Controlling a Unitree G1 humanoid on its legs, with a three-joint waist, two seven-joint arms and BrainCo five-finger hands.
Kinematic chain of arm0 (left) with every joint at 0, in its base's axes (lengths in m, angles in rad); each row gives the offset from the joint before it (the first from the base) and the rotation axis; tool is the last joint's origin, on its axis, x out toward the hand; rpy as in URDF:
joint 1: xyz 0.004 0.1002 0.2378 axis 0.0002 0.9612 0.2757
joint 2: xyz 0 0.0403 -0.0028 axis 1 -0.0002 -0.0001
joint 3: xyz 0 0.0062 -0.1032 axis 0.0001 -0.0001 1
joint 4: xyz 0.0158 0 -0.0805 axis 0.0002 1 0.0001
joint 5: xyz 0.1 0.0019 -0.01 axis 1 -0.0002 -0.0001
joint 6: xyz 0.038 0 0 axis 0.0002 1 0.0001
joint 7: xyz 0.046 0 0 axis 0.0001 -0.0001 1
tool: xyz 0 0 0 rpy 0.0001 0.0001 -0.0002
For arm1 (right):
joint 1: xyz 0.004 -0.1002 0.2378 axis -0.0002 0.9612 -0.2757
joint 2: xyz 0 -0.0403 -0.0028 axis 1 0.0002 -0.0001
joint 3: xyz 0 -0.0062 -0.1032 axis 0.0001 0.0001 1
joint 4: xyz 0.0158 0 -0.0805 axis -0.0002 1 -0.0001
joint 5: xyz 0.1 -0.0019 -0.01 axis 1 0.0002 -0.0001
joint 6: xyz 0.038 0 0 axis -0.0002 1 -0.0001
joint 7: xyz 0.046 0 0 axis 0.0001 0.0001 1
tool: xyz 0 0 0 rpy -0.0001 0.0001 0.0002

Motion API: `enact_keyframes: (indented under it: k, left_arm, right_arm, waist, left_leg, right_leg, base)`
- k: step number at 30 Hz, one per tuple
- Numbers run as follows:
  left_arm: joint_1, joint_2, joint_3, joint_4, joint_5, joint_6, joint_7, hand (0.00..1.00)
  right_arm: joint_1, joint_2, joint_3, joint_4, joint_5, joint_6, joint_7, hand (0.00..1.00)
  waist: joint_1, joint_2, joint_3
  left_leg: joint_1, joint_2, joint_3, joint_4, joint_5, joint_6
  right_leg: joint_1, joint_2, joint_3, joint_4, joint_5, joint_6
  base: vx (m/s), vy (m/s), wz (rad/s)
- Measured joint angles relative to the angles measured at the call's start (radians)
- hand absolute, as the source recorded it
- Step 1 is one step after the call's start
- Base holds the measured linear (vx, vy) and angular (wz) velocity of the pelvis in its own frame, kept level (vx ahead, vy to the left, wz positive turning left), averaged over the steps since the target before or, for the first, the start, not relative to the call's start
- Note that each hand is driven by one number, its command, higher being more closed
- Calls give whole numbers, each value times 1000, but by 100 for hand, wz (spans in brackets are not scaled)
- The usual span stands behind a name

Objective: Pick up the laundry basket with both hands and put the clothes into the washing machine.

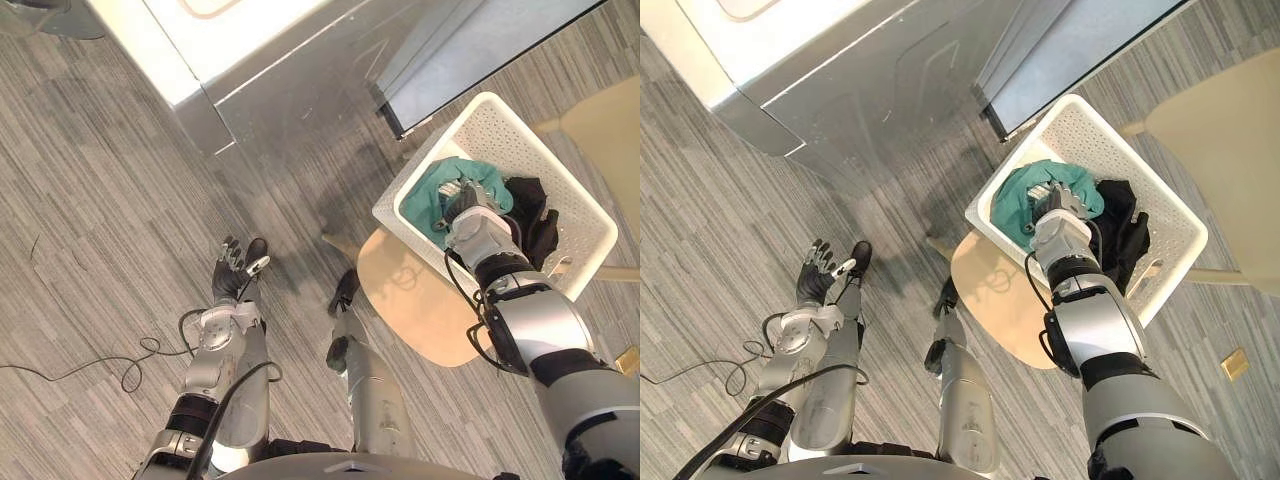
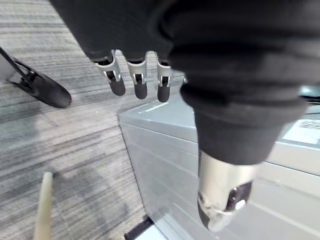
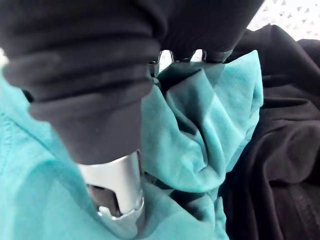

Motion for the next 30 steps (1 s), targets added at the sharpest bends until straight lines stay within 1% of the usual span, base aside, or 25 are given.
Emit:
enact_keyframes:
  k: [1,3,4,6,8,11,14,17,18,19,21,23,26,27,28,29,30]
  left_arm:
    - [1,-2,-9,-31,-1,-1,-7,0]
    - [1,-4,-20,-45,-1,-1,-13,0]
    - [6,-14,-27,-53,-1,-1,-24,0]
    - [8,-27,-28,-57,-1,-1,-30,0]
    - [8,-33,-36,-57,-1,-1,-33,0]
    - [4,-36,-36,-56,-1,-1,-32,0]
    - [-1,-38,-36,-52,-1,0,-31,0]
    - [-23,-33,-33,-14,-1,0,-27,0]
    - [-22,-32,-33,-12,-1,0,-26,0]
    - [-21,-21,-32,-7,-1,0,-26,0]
    - [-21,-8,-28,-7,-1,0,-26,0]
    - [-18,18,-17,-11,-1,1,-26,0]
    - [2,51,-1,-17,-1,1,-26,0]
    - [6,56,2,-18,-1,1,-27,0]
    - [12,68,6,-26,-1,1,-27,0]
    - [13,72,7,-34,-1,1,-27,0]
    - [17,79,11,-52,0,2,-29,0]
  right_arm:
    - [-7,-14,27,-1,11,0,6,100]
    - [-9,-19,33,-2,28,-1,12,100]
    - [-8,-24,33,-6,76,-4,22,100]
    - [-6,-38,33,-26,124,-12,34,100]
    - [10,-43,31,-60,217,-33,34,100]
    - [44,-37,27,-118,285,-61,31,100]
    - [83,-35,4,-179,326,-70,29,100]
    - [129,-31,-60,-262,394,-74,22,100]
    - [130,-31,-61,-265,399,-76,20,100]
    - [139,-32,-99,-302,414,-78,0,100]
    - [152,-38,-133,-352,432,-91,-15,100]
    - [159,-72,-150,-421,443,-98,-27,100]
    - [173,-91,-216,-497,443,-107,-46,100]
    - [175,-98,-216,-507,443,-110,-47,100]
    - [195,-133,-217,-568,443,-117,-56,100]
    - [201,-144,-218,-587,443,-122,-58,100]
    - [204,-153,-228,-608,443,-130,-58,100]
  waist:
    - [3,0,0]
    - [2,2,1]
    - [1,2,1]
    - [0,2,1]
    - [-1,2,1]
    - [-2,2,1]
    - [-5,2,1]
    - [-16,2,1]
    - [-17,2,1]
    - [-23,2,1]
    - [-29,1,1]
    - [-39,-1,2]
    - [-44,-5,4]
    - [-45,-6,5]
    - [-45,-11,7]
    - [-48,-13,8]
    - [-52,-22,13]
  left_leg:
    - [-10,-3,0,0,0,0]
    - [-15,-5,0,0,0,1]
    - [-15,-8,0,0,-2,5]
    - [-14,-11,0,0,-3,6]
    - [-9,-12,0,0,0,7]
    - [-6,-10,3,1,0,8]
    - [3,-10,9,1,0,8]
    - [42,-10,19,1,-3,8]
    - [47,-10,20,1,-3,9]
    - [68,-10,28,0,-9,10]
    - [80,-9,29,0,-13,11]
    - [85,-2,30,0,-16,7]
    - [109,6,35,0,-15,5]
    - [117,7,37,0,-15,5]
    - [132,9,42,0,-16,5]
    - [133,10,43,0,-16,5]
    - [135,12,43,0,-15,5]
  right_leg:
    - [-15,-5,-2,15,-5,4]
    - [-17,-8,-7,15,-6,6]
    - [-17,-12,-8,18,-7,5]
    - [-17,-15,-8,22,-9,3]
    - [-17,-17,-10,37,-18,0]
    - [-17,-15,-9,38,-22,-1]
    - [-12,-12,-3,39,-21,-1]
    - [22,-9,13,34,-19,-4]
    - [25,-9,14,34,-19,-4]
    - [42,-8,21,31,-19,-4]
    - [56,-4,25,21,-22,-9]
    - [64,4,29,10,-20,-7]
    - [87,8,38,5,-17,-5]
    - [92,10,41,4,-17,-5]
    - [105,17,45,3,-17,-5]
    - [107,18,45,3,-16,-4]
    - [108,20,46,3,-15,-2]
  base:
    - [-6,20,4]
    - [8,15,7]
    - [25,14,7]
    - [32,13,5]
    - [41,2,4]
    - [38,-17,-2]
    - [19,-19,-6]
    - [-9,-16,-8]
    - [-28,-19,-10]
    - [-32,-20,-10]
    - [-47,-28,-8]
    - [-68,-45,-6]
    - [-50,-43,-8]
    - [-33,-68,-8]
    - [-11,-45,-7]
    - [-13,-59,-6]
    - [-10,-34,-3]
